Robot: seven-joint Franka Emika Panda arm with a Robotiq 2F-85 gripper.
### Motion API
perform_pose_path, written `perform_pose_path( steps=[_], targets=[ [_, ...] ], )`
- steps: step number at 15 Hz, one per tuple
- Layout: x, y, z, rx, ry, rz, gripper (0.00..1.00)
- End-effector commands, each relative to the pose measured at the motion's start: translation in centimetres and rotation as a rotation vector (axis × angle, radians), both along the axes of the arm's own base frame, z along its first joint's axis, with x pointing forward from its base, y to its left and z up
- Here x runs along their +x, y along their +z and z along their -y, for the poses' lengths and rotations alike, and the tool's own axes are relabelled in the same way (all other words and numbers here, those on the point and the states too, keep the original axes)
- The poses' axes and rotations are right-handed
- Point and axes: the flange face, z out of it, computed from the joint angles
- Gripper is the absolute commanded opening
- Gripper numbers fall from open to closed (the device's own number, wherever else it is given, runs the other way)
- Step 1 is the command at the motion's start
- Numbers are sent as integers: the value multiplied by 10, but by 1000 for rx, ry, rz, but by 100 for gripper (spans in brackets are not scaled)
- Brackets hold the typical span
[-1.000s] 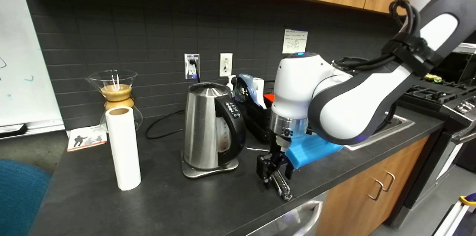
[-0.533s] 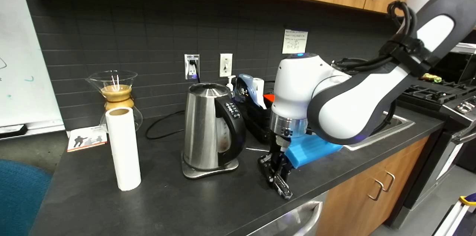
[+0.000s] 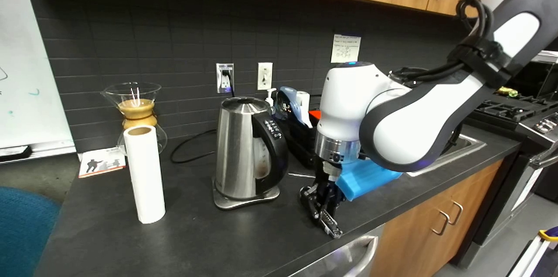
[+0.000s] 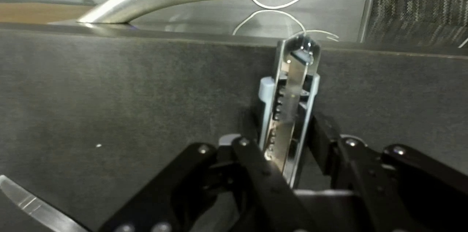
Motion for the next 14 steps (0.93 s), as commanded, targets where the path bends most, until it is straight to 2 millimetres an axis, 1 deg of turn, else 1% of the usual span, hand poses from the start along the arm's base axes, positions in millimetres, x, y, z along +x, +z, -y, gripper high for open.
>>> perform_pose_path(
  steps=[1, 7, 10, 14],
  targets=[
    [-12, 14, -9, 26, 63, 18, 15],
    [-27, 20, -36, 62, 190, -1, 15],
    [-35, 19, -49, 84, 254, -13, 15],
    [-41, 23, -72, 110, 353, -15, 15]
  ],
)
